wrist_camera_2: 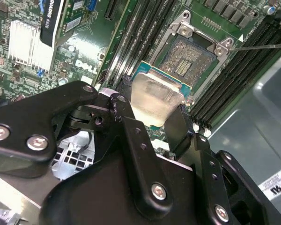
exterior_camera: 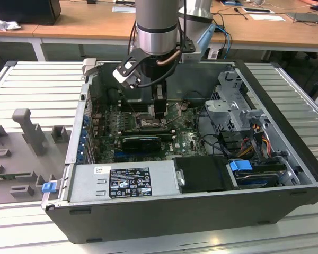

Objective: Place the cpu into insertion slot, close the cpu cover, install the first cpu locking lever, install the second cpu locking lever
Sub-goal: 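Place the cpu into insertion slot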

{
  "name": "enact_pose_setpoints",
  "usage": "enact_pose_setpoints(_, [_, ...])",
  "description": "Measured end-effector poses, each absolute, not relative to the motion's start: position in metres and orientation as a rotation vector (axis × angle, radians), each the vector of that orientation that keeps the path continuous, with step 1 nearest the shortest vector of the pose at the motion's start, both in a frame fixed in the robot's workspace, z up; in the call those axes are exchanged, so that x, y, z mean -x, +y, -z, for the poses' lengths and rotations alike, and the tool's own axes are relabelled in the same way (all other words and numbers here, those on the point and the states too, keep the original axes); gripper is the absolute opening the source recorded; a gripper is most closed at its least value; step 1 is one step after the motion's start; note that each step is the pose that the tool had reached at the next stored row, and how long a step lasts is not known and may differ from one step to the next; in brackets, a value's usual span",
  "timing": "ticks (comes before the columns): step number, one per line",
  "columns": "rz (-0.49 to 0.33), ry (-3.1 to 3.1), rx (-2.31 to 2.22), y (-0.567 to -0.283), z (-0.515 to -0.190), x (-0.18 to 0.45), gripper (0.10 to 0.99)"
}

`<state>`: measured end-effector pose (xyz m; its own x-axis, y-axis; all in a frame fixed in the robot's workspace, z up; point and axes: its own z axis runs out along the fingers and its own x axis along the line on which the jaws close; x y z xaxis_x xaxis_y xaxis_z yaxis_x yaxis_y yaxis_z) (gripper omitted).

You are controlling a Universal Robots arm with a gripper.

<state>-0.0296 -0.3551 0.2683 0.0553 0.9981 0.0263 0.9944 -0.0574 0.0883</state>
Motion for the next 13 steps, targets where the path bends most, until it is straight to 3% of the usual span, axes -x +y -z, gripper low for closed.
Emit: enact_pose_setpoints(13, [-0.126,2.171,-2.204,-0.340,-0.243,0.039,0.529])
